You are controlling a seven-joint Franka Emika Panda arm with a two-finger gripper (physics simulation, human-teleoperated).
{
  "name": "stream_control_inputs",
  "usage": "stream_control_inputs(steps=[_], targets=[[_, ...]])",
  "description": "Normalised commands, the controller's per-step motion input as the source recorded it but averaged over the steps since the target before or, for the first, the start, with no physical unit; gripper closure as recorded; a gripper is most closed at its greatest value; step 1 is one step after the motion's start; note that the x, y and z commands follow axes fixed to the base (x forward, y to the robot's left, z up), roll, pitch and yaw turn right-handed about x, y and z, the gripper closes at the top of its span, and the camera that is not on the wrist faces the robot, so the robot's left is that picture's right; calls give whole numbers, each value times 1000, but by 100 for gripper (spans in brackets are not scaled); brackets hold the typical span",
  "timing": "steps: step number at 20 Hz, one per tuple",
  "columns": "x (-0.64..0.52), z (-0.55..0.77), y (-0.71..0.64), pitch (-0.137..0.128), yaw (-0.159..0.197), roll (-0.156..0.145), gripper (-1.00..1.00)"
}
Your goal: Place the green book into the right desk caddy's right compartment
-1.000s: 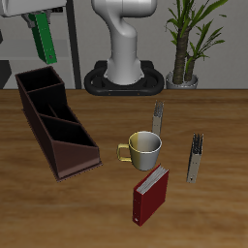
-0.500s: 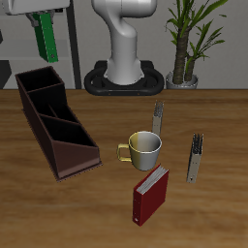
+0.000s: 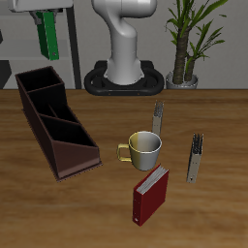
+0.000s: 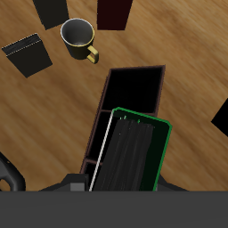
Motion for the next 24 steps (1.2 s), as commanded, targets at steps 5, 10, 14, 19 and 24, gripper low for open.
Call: stream_control_inputs(steps=[5, 10, 14, 19, 24], targets=[[-214, -55, 5, 10, -53, -31, 100], [-184, -105, 14, 0, -22, -35, 100], [-251, -164, 88, 0, -7, -4, 100], [-232, -38, -8, -26, 26, -22, 100], [-266, 3, -86, -29, 1, -59, 100]])
